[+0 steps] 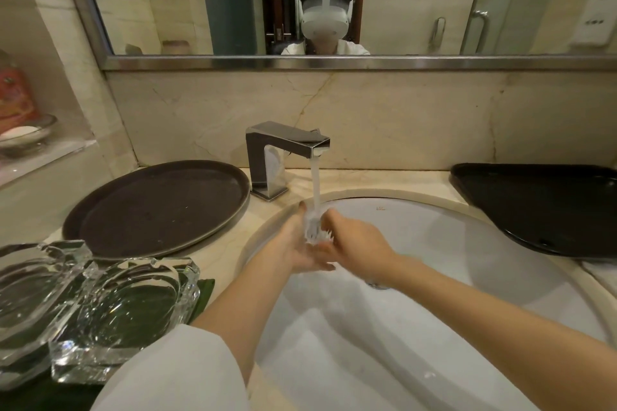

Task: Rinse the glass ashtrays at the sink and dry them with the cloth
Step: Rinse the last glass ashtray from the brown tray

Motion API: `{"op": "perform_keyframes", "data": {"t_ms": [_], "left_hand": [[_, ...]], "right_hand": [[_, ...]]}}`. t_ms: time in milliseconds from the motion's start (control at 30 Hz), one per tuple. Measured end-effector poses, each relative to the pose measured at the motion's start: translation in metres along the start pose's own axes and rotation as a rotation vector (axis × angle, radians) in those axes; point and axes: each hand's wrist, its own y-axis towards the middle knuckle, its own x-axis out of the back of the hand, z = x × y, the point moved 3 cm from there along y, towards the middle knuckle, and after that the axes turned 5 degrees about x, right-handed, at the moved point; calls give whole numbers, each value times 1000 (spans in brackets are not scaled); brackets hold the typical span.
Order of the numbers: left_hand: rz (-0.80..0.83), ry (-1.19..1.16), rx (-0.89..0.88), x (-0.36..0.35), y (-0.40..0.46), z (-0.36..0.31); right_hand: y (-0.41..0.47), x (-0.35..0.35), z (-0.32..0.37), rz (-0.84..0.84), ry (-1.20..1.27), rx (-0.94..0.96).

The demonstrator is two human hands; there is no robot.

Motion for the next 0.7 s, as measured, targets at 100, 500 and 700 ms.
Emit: {"op": "perform_keyframes", "data": {"t_ms": [100, 500, 700], "left_hand": [[-70, 16, -4, -1, -3, 1], [-275, 234, -193, -7, -3, -4], [-290, 185, -278, -9, -9, -7]], "right_hand": [[-18, -14, 6, -40, -237, 273], [-11, -22, 1, 281, -279, 111], [-22, -13, 20, 204, -424, 3]]}}
